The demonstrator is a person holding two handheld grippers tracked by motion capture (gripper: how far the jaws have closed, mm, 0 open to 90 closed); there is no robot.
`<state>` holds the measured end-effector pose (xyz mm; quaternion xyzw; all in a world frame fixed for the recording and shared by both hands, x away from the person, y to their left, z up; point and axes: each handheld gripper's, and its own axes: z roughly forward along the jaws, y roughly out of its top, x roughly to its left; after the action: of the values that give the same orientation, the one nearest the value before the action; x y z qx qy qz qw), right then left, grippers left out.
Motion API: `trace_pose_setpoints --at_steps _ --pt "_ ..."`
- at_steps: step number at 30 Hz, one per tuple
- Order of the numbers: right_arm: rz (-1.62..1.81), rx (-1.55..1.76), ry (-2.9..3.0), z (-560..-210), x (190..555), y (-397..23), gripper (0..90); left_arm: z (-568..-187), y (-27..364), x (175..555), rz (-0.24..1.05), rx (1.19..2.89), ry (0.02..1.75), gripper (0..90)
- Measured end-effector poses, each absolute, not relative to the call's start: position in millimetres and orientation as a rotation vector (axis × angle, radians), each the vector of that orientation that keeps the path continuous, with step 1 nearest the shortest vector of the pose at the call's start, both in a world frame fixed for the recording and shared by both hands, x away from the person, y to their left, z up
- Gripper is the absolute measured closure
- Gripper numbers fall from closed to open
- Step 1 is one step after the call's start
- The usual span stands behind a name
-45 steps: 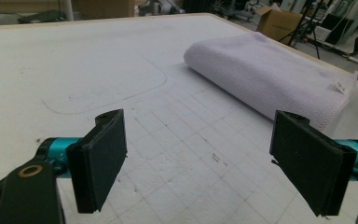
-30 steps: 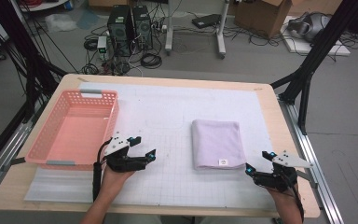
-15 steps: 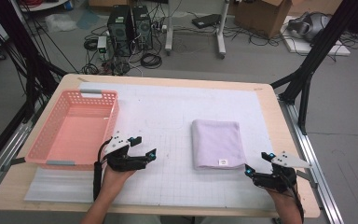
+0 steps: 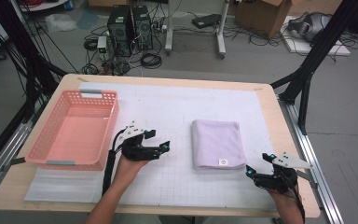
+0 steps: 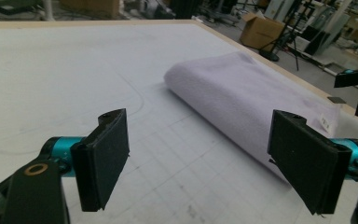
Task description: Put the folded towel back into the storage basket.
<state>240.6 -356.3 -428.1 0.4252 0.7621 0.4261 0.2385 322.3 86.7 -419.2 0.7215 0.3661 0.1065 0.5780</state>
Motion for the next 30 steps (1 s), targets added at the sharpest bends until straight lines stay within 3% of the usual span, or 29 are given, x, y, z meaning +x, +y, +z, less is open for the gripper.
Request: trace_pose_setpoints --at_steps 15,30 --pt "1.168 1.147 2.109 -429 244 -351 17.6 -431 4 353 0.163 1.799 0.890 22.4" --pt "1.172 1.144 2.111 -430 244 -350 17.7 -448 -30 363 0.122 1.873 0.947 20.6"
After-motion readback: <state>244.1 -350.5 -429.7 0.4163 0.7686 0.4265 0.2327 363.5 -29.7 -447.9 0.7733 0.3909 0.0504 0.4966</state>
